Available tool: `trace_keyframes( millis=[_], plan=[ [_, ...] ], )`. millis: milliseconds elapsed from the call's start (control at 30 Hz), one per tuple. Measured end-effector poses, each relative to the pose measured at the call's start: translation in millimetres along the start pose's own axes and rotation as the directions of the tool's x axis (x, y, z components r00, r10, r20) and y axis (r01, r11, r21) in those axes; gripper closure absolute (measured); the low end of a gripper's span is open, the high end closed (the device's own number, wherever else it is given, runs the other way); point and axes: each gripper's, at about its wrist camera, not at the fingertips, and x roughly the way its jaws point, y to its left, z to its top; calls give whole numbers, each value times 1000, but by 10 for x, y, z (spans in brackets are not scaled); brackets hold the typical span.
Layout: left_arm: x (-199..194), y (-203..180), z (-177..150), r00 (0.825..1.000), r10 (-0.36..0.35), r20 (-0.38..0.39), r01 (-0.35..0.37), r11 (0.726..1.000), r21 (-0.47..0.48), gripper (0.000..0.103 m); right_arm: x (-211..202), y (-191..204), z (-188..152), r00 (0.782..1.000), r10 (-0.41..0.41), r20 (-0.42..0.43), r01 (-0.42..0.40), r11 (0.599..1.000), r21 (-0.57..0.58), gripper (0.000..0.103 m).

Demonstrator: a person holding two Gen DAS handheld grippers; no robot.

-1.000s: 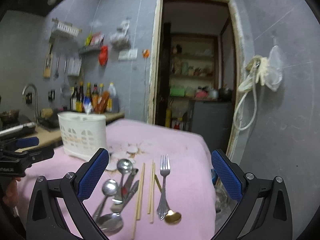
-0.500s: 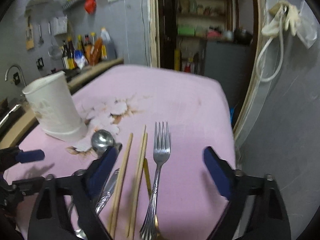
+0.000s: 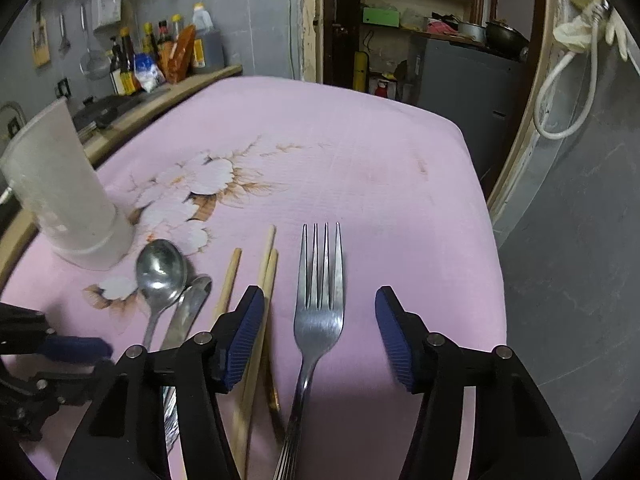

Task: Organize utensils
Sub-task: 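Grasp the steel fork with the right gripper while the left gripper grasps a steel spoon, then lift the fork and drop it into the white caddy with the right gripper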

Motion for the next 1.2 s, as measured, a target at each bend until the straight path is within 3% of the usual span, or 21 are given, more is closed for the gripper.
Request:
trace_keyframes(
  millis=[33,100,167,200,267,467,567,633,700,733,867,967,1100,1200],
  plan=[
    [-8,-6,-3,1000,-2,0,2,1000,2,80,20,2,20,1000,-3,-3,3,1000,-4,50],
    [-5,-33,-24,1000,-8,-6,8,1000,5,93,47,-3,43,1000,-10,-3,10,1000,-10,55],
    [37,-49,-5,1000,-12,-14,12,1000,8,98,62,-2,46,1000,-3,-4,3,1000,-12,61],
    [24,-48,-6,1000,-15,-12,16,1000,9,99,70,8,54,1000,-2,-5,2,1000,-18,73],
    [-6,-65,-20,1000,-20,-4,20,1000,14,100,85,26,41,1000,-12,-8,12,999,-38,81],
    [-278,-184,-111,993,16,114,-21,999,47,102,-75,-12,-7,998,29,60,-28,1000,-12,82],
    [-482,-254,-168,971,74,228,-90,994,60,103,-312,31,-76,985,53,164,-51,999,-13,82],
    [-627,-309,-218,944,121,308,-145,988,59,103,-452,73,-122,971,58,231,-56,998,-14,82],
    [-761,-382,-264,899,175,401,-213,976,53,103,-608,138,-172,950,52,308,-48,999,-23,82],
    [-863,-423,-294,864,208,458,-257,965,47,103,-684,179,-193,937,48,346,-41,999,-28,82],
    [-1126,-484,-317,778,246,578,-312,950,15,103,-884,290,-177,895,44,443,-34,999,-31,82],
    [-1280,-484,-328,727,280,627,-349,937,-13,103,-1024,377,-110,865,59,499,-42,998,-45,82],
    [-1526,-360,-206,678,311,666,-356,932,-72,103,-1168,496,90,824,103,558,-81,995,-64,83],
    [-1841,-198,-139,608,356,710,-380,915,-133,103,-1271,557,248,793,152,590,-133,988,-76,83]
  ],
)
